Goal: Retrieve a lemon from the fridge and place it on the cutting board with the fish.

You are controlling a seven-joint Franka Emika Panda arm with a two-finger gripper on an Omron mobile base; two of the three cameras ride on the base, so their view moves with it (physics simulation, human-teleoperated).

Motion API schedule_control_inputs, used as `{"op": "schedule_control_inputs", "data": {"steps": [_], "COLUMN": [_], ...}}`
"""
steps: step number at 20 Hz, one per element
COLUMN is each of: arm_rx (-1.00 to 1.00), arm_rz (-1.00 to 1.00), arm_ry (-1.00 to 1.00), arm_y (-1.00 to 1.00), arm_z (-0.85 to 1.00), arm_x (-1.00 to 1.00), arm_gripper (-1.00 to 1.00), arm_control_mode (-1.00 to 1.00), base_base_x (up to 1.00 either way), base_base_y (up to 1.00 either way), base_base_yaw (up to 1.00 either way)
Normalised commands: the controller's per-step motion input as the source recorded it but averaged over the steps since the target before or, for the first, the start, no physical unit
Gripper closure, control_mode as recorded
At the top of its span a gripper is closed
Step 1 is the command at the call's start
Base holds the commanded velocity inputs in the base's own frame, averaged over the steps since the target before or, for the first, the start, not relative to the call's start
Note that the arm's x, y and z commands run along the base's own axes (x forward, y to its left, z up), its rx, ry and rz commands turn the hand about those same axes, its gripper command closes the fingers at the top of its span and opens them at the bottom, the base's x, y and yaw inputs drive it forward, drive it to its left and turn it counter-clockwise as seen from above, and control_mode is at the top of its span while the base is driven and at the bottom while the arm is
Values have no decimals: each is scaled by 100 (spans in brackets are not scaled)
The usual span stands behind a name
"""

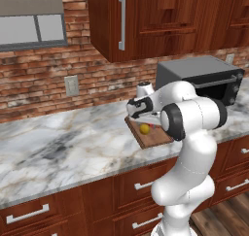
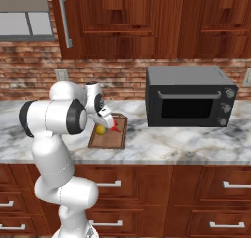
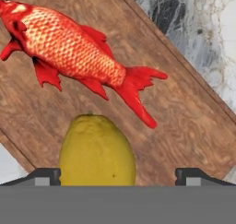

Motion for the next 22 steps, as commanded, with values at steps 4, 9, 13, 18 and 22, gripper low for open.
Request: {"op": "schedule_control_inputs", "data": {"steps": [4,9,13,18,22], "arm_rx": [0,2,10,8,5], "arm_rz": [-5,-1,0,7,17], "arm_ry": [3,0,-1,0,0], "arm_y": [-12,-17,-32,-6,0], "arm_z": [4,3,17,40,36], "arm_x": [-18,-49,-68,-50,-41], "arm_gripper": [-100,-100,-100,-100,-100], "arm_control_mode": [-100,-100,-100,-100,-100], "base_base_x": [0,0,0,0,0], "base_base_y": [0,0,0,0,0], "base_base_yaw": [0,0,0,0,0]}}
